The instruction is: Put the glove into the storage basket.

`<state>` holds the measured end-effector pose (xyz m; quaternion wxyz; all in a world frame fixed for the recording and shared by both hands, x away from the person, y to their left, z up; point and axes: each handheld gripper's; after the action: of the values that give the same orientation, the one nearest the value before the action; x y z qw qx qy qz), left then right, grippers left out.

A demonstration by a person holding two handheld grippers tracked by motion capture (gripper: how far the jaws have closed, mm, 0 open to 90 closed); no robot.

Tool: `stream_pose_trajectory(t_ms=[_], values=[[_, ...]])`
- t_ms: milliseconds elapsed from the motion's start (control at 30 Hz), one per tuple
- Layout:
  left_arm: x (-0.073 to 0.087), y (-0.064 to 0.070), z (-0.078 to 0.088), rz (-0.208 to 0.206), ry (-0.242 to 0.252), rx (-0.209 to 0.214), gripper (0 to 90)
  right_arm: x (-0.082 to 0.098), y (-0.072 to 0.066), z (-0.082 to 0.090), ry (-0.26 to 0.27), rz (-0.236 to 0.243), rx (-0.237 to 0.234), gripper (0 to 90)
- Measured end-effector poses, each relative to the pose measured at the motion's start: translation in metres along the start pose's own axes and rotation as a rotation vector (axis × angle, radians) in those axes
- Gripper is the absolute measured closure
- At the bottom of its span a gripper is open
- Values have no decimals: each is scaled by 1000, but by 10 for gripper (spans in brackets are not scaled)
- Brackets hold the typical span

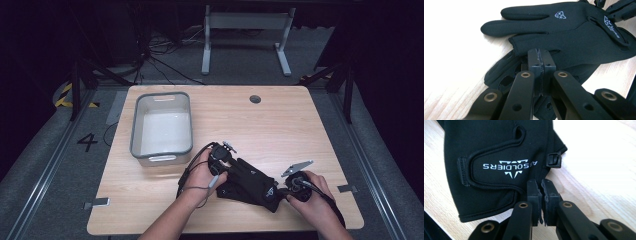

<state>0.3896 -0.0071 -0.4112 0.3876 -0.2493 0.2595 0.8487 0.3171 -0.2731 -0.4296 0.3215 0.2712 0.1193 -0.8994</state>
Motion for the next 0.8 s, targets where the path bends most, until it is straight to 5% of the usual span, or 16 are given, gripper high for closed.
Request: stream_pose_trajectory(t_ms=[433, 800], values=[[1, 15, 30, -36, 79, 1, 899, -15, -2, 34, 110, 51, 49, 870], [15, 24, 54, -38, 92, -30, 899, -31, 0, 36, 152, 100, 41, 870]])
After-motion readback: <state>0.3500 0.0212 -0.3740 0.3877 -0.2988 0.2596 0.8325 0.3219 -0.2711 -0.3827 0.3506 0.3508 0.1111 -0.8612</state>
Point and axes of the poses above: each handheld gripper's, and its own axes: z roughly backward along the jaws, x roughly out of its underside, y roughly to its right, and after that the axes turned 10 degrees about y, right-handed
